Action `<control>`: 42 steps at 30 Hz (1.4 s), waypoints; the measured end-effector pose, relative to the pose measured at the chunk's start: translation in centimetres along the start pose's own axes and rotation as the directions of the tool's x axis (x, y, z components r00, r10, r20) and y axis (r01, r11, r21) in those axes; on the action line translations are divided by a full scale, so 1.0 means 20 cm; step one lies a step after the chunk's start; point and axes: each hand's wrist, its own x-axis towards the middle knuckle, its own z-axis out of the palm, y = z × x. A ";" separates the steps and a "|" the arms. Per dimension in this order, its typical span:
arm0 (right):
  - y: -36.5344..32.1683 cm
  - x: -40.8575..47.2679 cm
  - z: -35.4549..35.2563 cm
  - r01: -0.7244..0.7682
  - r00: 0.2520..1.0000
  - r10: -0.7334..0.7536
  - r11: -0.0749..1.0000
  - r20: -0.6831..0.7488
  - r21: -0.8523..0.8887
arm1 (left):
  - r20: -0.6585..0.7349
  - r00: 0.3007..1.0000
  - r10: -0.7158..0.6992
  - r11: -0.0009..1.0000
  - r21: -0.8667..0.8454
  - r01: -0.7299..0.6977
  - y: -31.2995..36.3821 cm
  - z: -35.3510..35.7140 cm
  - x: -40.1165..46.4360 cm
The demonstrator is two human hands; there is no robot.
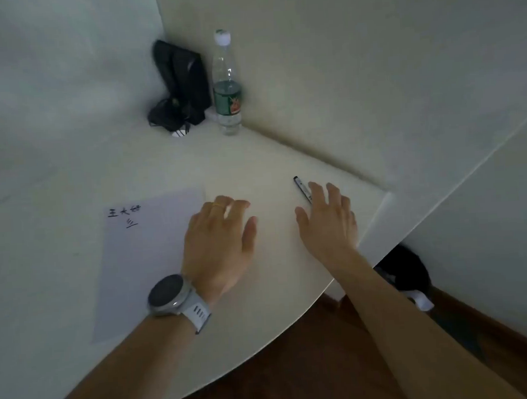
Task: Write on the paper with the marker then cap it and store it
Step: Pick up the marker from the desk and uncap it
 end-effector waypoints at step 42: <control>-0.73 -1.86 -0.47 0.126 0.963 -0.236 -0.030 -0.130 0.992 | -0.275 0.915 0.296 0.950 0.185 -0.252 -0.08 -1.17 -1.51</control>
